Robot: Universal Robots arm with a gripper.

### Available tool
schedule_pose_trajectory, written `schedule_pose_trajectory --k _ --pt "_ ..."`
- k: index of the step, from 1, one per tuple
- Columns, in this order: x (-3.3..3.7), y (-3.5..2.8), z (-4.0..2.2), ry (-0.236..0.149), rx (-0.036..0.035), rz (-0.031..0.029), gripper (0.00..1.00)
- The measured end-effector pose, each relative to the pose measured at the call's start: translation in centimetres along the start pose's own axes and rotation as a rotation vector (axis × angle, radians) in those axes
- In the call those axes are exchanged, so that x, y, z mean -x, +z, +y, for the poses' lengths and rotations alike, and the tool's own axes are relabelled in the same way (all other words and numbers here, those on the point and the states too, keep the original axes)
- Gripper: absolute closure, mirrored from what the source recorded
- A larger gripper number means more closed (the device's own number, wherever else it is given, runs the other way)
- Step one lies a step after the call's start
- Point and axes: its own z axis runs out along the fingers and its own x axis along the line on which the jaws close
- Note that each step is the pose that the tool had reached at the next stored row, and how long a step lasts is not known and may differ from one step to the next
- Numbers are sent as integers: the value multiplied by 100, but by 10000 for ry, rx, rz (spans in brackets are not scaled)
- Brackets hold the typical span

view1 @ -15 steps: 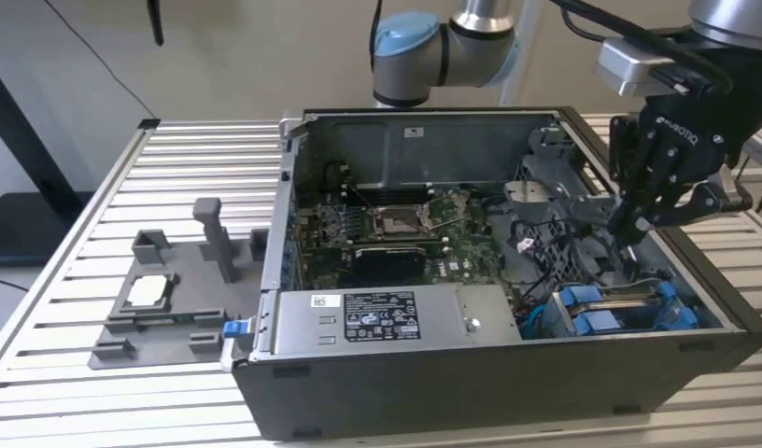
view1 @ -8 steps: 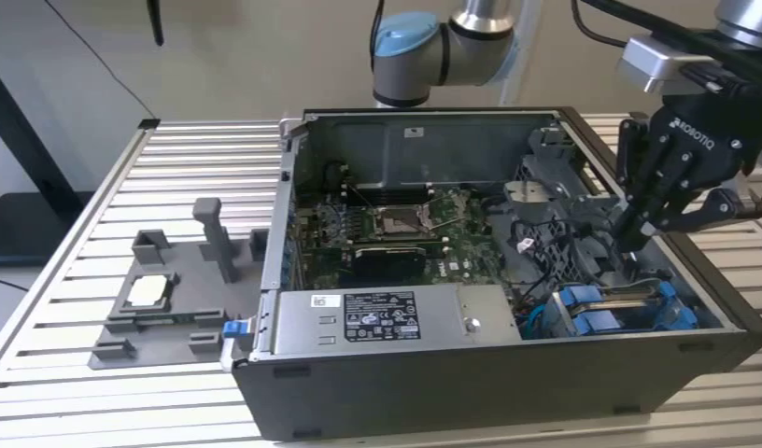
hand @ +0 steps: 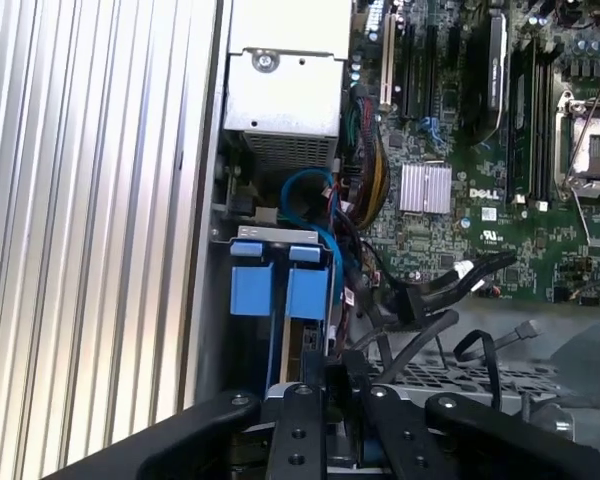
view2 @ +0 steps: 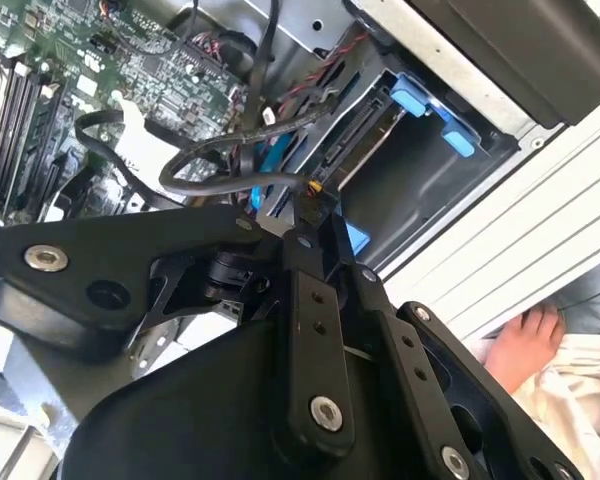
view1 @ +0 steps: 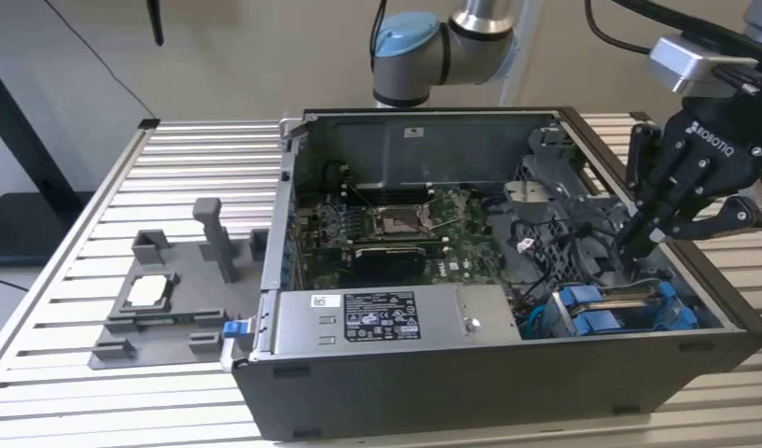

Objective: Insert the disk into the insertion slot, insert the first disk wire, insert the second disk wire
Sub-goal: 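Insert the first disk wire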

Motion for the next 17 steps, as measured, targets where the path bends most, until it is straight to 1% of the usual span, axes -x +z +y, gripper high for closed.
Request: schedule_pose_trajectory --k 2,3,7,11,17 --pt "-22 6 -49 -4 84 -19 81" --pt "-31 10 -71 -5 109 -28 81" --pt "-55 36 -155 -13 176 -70 81" --pt "-63 77 -200 0 216 -103 81" --pt "-63 147 -220 245 234 -172 81"
